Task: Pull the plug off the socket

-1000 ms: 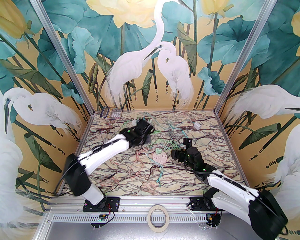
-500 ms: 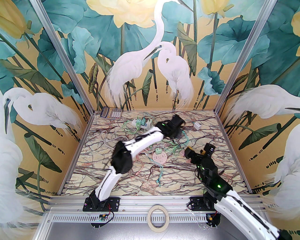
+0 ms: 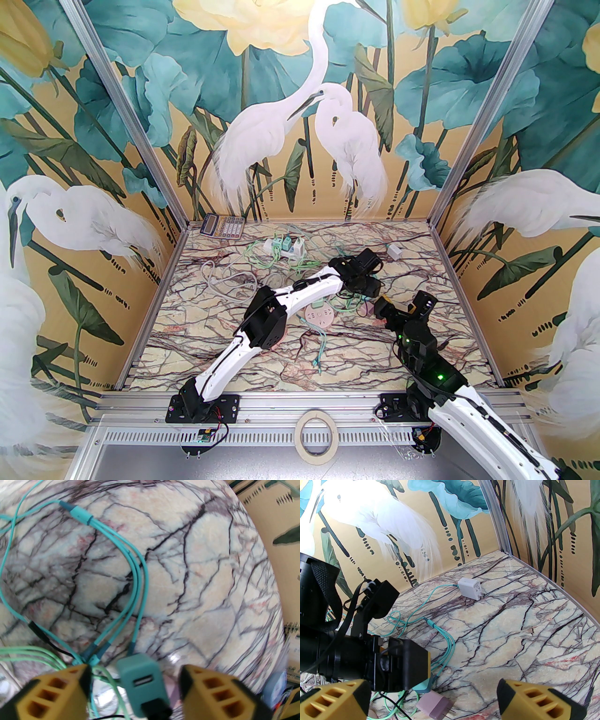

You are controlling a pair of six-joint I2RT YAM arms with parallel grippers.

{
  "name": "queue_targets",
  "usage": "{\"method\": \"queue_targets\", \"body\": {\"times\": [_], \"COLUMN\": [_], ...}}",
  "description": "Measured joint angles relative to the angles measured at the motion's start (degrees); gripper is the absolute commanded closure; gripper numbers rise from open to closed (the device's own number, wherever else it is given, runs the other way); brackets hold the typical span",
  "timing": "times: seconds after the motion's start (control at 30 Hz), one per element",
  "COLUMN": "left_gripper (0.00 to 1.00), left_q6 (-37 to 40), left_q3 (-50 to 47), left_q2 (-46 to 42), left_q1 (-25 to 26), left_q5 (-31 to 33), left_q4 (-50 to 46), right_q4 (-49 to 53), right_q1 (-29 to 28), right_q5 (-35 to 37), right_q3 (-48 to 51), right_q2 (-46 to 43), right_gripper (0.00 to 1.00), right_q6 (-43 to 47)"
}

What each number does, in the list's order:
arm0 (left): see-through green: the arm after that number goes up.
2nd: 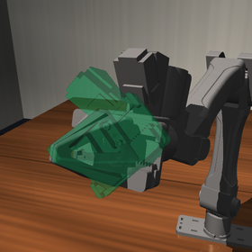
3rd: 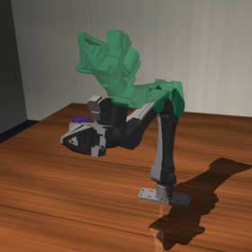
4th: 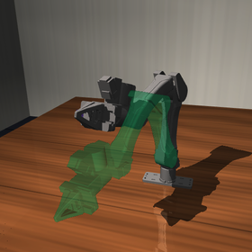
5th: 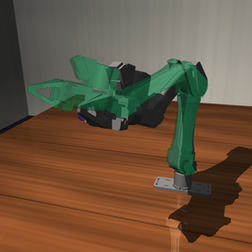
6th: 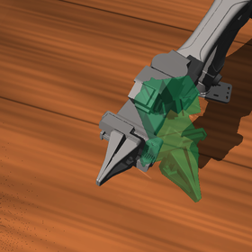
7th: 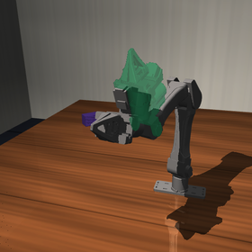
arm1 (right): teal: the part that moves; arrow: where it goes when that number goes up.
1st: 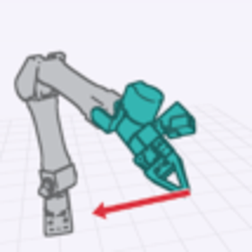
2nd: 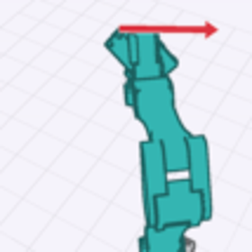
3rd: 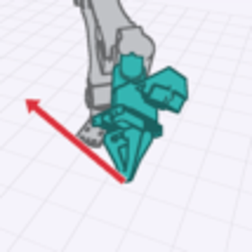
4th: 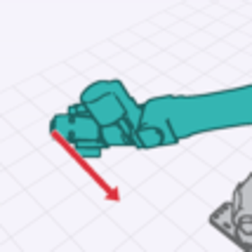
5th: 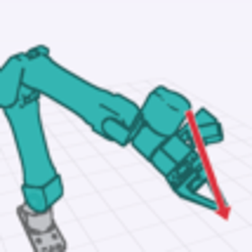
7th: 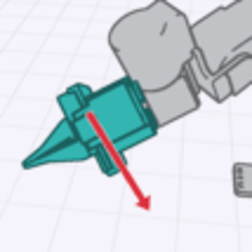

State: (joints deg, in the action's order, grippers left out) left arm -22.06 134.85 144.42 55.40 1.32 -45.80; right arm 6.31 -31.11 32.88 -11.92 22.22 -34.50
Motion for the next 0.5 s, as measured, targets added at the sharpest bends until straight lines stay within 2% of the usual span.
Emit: {"method": "queue_targets", "body": {"times": [0.13,0.37,0.5], "left_gripper": [0.10,0.09,0.09], "left_q6": [1.64,3.85,5.18], "left_q3": [-4.15,-9.57,-10.25], "left_q2": [-3.85,-13.86,-15.87], "left_q1": [-0.17,-2.12,-3.34], "left_q5": [2.25,5.18,7.19], "left_q4": [-1.64,-4.35,-6.25], "right_q4": [0.00,-0.02,-0.04], "right_q1": [-0.02,-0.02,-0.02], "right_q5": [-0.02,-0.07,-0.09], "right_q3": [0.00,0.00,0.00], "right_q2": [0.02,0.09,0.35], "right_gripper": [0.03,0.03,0.03], "right_q6": [0.00,0.00,0.00]}}
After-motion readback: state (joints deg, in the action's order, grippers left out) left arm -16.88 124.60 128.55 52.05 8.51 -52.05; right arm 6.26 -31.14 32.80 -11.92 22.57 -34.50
